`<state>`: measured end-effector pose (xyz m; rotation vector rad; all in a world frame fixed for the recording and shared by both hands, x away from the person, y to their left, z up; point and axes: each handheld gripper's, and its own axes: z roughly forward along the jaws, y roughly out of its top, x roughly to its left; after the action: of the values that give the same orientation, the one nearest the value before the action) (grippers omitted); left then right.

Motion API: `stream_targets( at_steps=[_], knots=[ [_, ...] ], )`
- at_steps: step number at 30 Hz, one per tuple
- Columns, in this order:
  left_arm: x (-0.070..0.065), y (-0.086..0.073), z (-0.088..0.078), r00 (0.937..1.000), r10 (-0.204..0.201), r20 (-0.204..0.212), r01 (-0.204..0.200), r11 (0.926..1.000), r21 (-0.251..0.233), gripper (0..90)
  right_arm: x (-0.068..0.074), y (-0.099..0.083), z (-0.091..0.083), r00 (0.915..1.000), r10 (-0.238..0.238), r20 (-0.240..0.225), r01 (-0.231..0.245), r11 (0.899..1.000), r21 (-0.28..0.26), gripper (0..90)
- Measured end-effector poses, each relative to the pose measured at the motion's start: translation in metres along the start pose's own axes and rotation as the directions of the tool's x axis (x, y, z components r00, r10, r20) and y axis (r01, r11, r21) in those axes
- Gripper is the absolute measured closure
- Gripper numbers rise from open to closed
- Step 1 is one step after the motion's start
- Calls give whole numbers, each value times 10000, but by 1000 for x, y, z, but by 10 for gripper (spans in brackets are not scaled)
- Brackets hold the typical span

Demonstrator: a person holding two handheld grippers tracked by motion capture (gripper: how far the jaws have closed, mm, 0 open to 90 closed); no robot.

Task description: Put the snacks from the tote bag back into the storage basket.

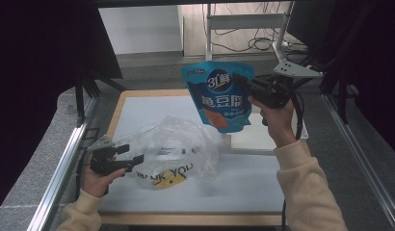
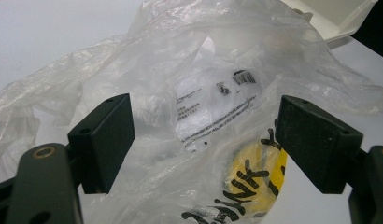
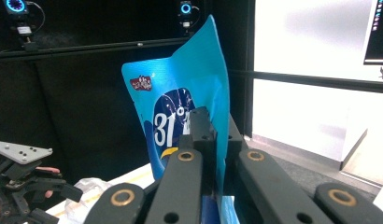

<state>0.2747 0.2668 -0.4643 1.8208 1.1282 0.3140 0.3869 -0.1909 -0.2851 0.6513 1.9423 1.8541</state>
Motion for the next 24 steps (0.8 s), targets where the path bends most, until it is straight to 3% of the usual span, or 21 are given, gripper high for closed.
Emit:
stream_targets(
  at_steps=[24],
  knots=[
    [0,0,0,10000,62,-19,-62,10000,78,199,-35,-3,-22,9936,204,1110,-197,9998,-74,891]
  ],
)
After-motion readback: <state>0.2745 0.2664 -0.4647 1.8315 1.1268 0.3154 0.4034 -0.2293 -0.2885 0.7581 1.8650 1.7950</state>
